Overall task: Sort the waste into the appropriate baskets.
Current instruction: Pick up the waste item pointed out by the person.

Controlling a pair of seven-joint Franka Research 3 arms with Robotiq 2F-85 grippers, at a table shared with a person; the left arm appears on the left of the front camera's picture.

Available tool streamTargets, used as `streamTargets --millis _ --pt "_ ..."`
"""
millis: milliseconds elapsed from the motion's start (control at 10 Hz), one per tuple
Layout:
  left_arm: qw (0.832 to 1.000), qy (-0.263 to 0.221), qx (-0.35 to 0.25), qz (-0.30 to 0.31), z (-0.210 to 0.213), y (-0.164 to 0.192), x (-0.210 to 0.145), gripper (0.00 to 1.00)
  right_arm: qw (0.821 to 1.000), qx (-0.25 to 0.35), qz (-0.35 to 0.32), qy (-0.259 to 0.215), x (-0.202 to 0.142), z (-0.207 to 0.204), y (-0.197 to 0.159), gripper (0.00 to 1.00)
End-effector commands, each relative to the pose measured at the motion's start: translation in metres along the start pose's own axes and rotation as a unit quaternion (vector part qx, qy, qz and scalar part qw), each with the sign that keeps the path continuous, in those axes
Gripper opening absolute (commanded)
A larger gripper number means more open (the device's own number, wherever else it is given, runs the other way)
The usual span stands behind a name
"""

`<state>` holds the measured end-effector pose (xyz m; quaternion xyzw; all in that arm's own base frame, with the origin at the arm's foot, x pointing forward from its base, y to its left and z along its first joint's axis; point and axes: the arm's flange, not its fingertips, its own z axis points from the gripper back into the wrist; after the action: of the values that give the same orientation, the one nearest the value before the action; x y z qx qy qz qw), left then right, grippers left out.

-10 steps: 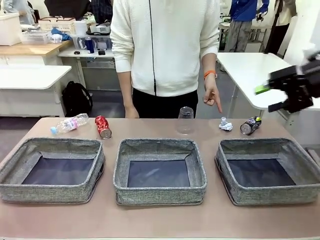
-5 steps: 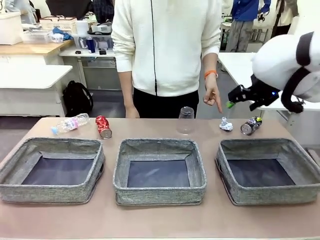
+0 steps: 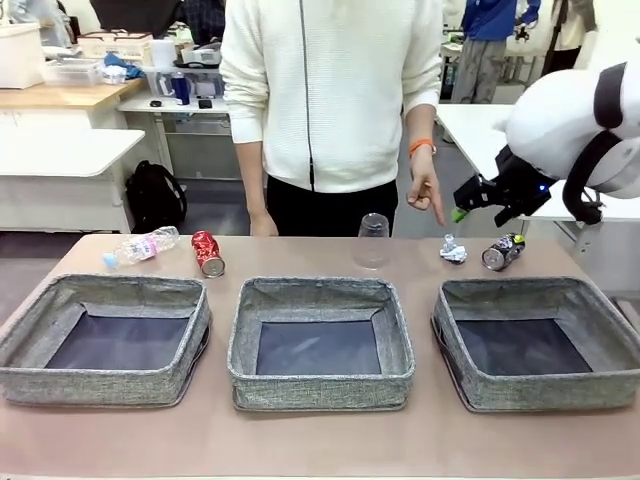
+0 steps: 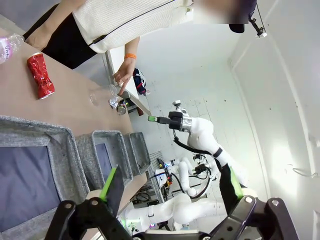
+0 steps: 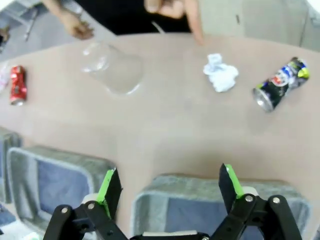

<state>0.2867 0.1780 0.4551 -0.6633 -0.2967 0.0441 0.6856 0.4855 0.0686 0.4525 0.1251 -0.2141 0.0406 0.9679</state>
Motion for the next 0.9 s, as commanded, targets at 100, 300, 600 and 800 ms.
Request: streamTargets --millis 100,300,600,800 --pt "1.000 -0.005 -0.010 -0.012 -0.001 -0.002 0.001 1.00 0.994 -0.084 -0.039 0.050 0.068 -0.049 -0.024 1.00" --pt "1.000 -0.005 -0.010 -0.012 -0.001 -0.002 0.001 1.00 0.993 -0.086 -0.022 0.071 0.085 -0.089 -0.029 1.00" --pt "1.000 -0.005 -0.010 -0.012 -0.001 -0.002 0.001 1.00 0.990 -0.086 -0.006 0.109 0.092 -0.133 -0.031 1.00" --pt "1.000 -0.005 -0.010 -0.012 -0.001 -0.002 0.001 1.00 0.988 -0.088 0.010 0.130 0.092 -0.165 -0.034 1.00"
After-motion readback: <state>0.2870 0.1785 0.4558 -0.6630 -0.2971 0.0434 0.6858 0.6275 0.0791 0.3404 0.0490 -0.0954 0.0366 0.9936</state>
